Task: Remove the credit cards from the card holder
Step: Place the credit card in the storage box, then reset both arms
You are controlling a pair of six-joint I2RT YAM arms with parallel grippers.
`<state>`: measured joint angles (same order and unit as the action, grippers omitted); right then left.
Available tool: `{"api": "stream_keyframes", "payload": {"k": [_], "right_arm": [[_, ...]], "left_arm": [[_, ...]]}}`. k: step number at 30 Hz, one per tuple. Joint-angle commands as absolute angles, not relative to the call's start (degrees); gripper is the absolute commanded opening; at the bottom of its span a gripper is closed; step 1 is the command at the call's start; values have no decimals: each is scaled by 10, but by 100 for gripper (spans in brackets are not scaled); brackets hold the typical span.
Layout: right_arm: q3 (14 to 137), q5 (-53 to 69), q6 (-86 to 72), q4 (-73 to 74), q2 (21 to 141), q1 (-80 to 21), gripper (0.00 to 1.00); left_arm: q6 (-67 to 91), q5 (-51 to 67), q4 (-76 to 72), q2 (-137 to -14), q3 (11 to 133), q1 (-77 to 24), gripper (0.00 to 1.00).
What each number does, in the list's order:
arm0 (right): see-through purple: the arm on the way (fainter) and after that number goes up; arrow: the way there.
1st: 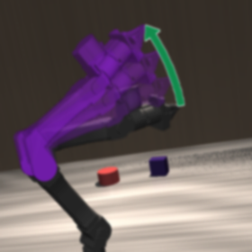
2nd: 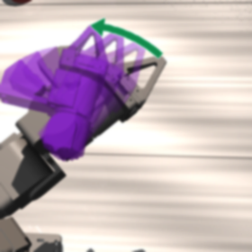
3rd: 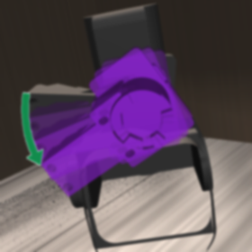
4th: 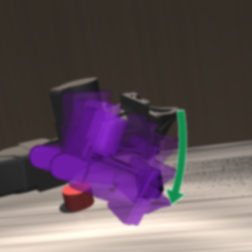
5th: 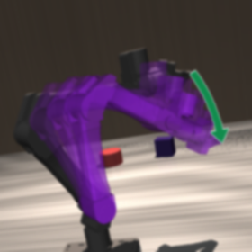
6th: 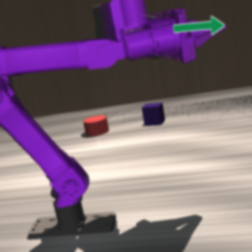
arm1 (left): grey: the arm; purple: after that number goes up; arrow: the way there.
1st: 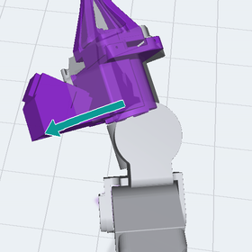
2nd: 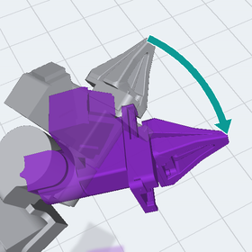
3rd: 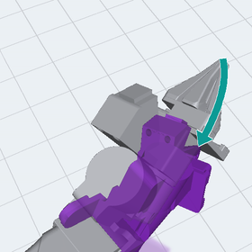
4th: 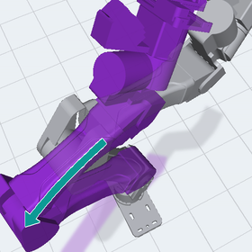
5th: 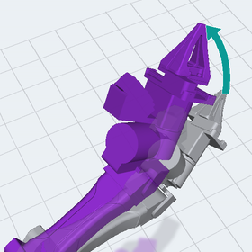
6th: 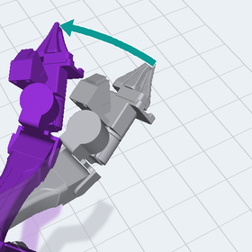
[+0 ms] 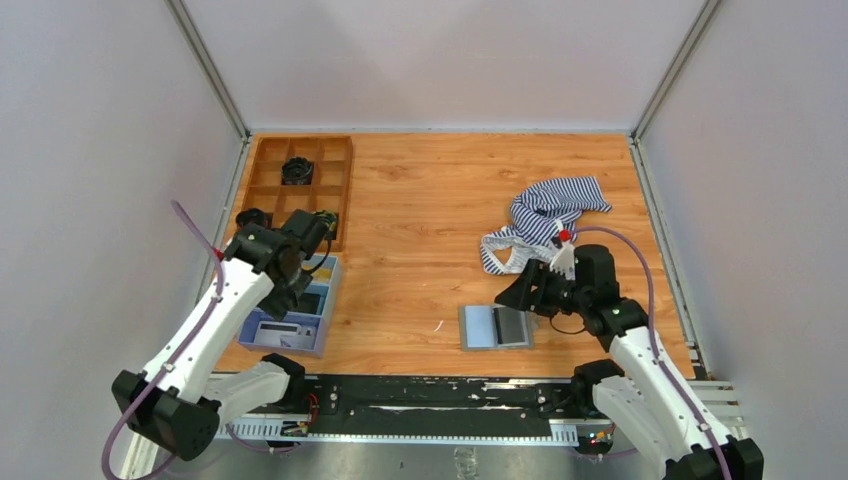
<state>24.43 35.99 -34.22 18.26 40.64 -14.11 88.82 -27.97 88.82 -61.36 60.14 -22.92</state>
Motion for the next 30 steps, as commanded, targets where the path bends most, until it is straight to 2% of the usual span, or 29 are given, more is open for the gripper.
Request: {"api": "stream_keyframes", "payload": {"k": [1, 5, 6, 9, 14, 21, 30], "right_arm": [[328, 303, -293, 265, 390, -134, 73], [419, 233, -253, 329, 388, -134, 75], [444, 215, -242, 344, 388, -134, 91], [518, 138, -214, 390, 395, -134, 100], [626, 19, -193, 456, 418, -133, 100], [670, -99, -164, 474, 405, -134, 100], [668, -161, -162, 475, 377, -134, 100]], "left_arm": [[778, -362, 896, -595, 686, -225, 57], [666, -389, 878, -590, 762, -229, 57], [636, -392, 870, -590, 779, -231, 57], [527, -383, 830, -583, 811, -245, 57], [378, -275, 718, -554, 797, -259, 59], [297, -59, 547, -455, 674, -259, 68], [266, -24, 523, -398, 631, -259, 71]]}}
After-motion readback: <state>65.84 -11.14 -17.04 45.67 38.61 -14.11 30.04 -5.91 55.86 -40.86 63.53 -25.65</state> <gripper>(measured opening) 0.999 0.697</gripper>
